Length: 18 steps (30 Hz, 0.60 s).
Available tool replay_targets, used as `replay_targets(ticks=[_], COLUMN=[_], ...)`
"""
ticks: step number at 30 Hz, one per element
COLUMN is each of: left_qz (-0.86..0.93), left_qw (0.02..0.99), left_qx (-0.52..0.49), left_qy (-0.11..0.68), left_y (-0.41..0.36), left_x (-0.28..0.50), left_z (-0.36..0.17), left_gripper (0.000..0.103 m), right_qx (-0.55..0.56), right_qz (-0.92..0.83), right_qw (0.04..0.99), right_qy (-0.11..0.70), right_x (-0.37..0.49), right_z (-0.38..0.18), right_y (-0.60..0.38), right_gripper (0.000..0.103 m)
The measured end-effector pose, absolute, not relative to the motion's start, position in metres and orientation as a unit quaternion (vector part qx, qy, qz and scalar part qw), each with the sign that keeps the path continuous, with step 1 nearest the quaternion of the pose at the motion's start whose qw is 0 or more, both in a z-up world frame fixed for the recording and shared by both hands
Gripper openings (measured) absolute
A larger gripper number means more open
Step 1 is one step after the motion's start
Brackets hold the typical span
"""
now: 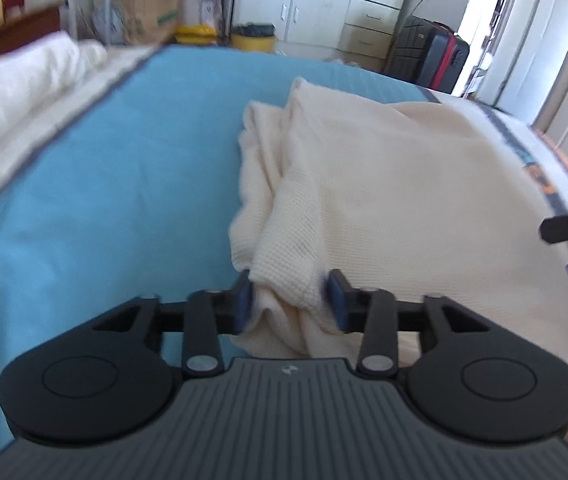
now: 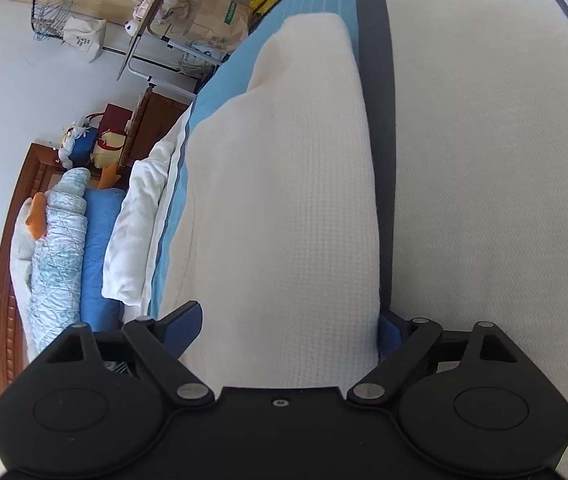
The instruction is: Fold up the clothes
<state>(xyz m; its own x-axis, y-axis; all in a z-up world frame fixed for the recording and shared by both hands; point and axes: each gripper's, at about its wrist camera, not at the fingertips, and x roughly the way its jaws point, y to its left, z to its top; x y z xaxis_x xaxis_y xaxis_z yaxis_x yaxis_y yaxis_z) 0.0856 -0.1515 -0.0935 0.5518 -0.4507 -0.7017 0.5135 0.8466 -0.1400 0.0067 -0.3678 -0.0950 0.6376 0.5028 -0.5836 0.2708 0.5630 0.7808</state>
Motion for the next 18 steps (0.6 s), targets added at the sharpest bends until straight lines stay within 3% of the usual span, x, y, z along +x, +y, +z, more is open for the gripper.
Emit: replay_targets(ticks=[2, 5, 10, 12, 13, 14, 16, 18], left_qz=[-0.27, -0.271, -0.286, -0.307, -0.316, -0.334, -0.345, -0.328], left_qw=[0.889, 0.886, 0.841, 0.832, 0.83, 0.823, 0.825, 0.848], left_qx=[0.057, 0.043, -0.099, -0.13, -0.139, -0.147, -0.137, -0.114], left_qy=[0.366, 0.373, 0.448, 0.442, 0.437, 0.435, 0.426, 0.401], left_y=[-0.15, -0.144, -0.12, -0.114, -0.114, -0.115, -0.121, -0.119], left_x=[0.08, 0.085, 0.11, 0.113, 0.112, 0.111, 0.106, 0.1], left_z=[-0.088, -0.091, -0.116, -0.116, -0.114, -0.112, -0.107, -0.089], left_gripper=[0.046, 0.08, 0.082, 0.055, 0.048, 0.023, 0.017, 0.016], right_qx=[0.455, 0.449, 0.453, 0.431, 0.394, 0.349, 0.3, 0.302], right_qz=[0.075, 0.074, 0.072, 0.084, 0.081, 0.078, 0.087, 0.112], right_qw=[0.784, 0.789, 0.793, 0.807, 0.824, 0.843, 0.86, 0.855], right_qy=[0.417, 0.413, 0.402, 0.396, 0.398, 0.401, 0.404, 0.407], right_x=[0.006, 0.006, 0.009, 0.01, 0.011, 0.012, 0.013, 0.011], right_z=[-0.095, -0.095, -0.098, -0.097, -0.092, -0.086, -0.077, -0.069], right_y=[-0.367, -0.367, -0.365, -0.361, -0.355, -0.348, -0.337, -0.332], right_gripper=[0.091, 0.091, 0.092, 0.086, 0.064, 0.055, 0.038, 0.034])
